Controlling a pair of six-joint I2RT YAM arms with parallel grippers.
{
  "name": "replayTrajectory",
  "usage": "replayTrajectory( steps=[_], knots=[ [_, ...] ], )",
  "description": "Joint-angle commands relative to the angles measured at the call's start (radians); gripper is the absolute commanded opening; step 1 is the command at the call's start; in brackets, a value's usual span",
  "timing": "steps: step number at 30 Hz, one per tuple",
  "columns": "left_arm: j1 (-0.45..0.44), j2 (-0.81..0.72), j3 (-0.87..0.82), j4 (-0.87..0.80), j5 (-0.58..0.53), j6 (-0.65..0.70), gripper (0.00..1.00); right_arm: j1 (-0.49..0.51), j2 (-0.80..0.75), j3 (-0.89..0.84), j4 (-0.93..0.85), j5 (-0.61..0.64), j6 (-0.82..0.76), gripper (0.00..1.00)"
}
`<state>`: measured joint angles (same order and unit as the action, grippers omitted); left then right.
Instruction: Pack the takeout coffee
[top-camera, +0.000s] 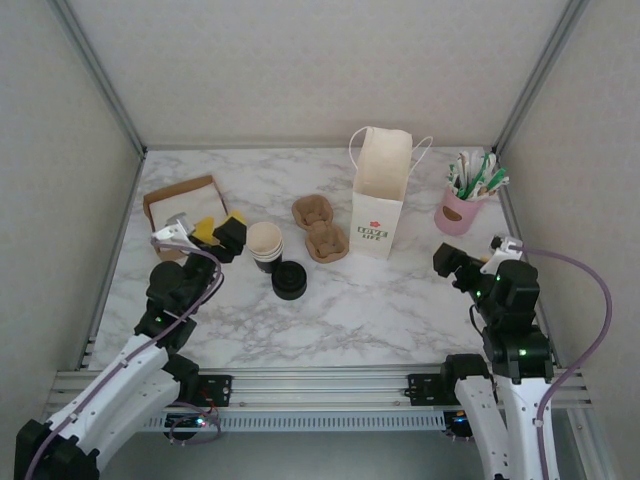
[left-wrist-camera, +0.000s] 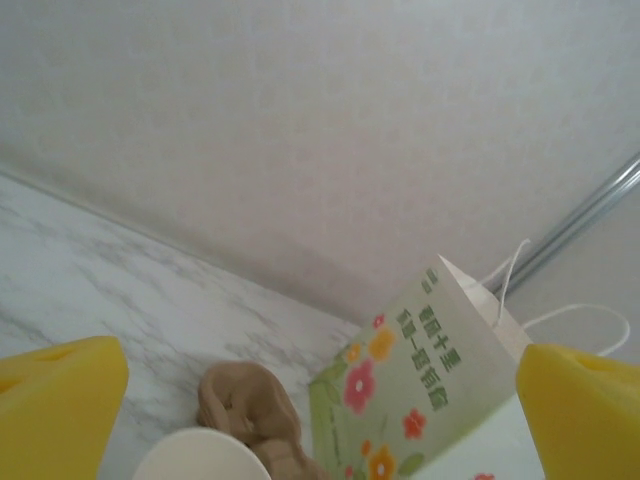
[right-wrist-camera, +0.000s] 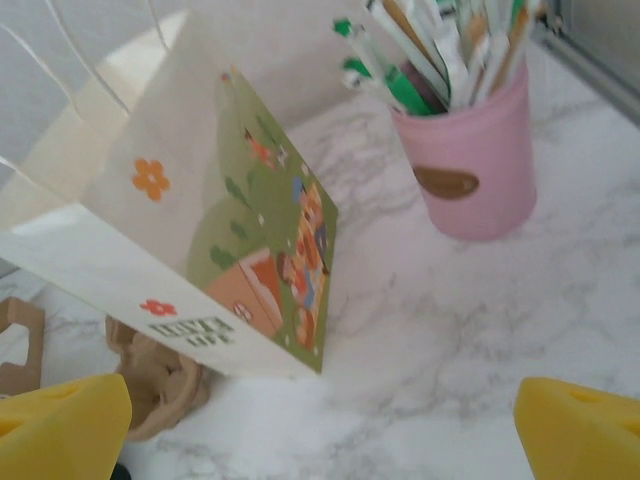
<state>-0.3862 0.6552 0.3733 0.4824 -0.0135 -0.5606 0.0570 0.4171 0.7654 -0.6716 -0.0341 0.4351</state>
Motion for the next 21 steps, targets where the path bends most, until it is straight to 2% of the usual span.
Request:
replayTrajectory(
  steps=[1,4,6,10,14,18,21],
  knots=[
    [-0.011,-0.023,0.077,-0.115,0.021,-0.029,0.99,0.006,-0.033,0.021,-0.106,-0.017,0.077,0.99],
    [-0.011,-0.017,0.153,-0.258,0.019,0.009,0.99,0.006,-0.033,0.044,-0.123,-0.03,0.099,0.99],
    [-0.011,-0.005,0.196,-0.34,0.058,0.058,0.99,0.006,-0.022,0.054,-0.132,-0.032,0.123,0.99],
    [-0.011,-0.026,0.197,-0.365,0.087,0.1,0.99,0.006,0.023,0.076,-0.157,-0.017,0.169,0.99],
    [-0.009,-0.051,0.199,-0.384,0.049,0.087,0.99,0.006,0.061,0.081,-0.159,-0.025,0.209,0.99],
    [-0.008,-0.058,0.204,-0.403,-0.004,0.019,0.99,0.006,0.096,0.077,-0.122,-0.093,0.212,0.99],
    [-0.005,-0.051,0.207,-0.415,-0.035,-0.048,1.0,0.005,0.116,0.074,-0.112,-0.093,0.218,0.99]
  ],
)
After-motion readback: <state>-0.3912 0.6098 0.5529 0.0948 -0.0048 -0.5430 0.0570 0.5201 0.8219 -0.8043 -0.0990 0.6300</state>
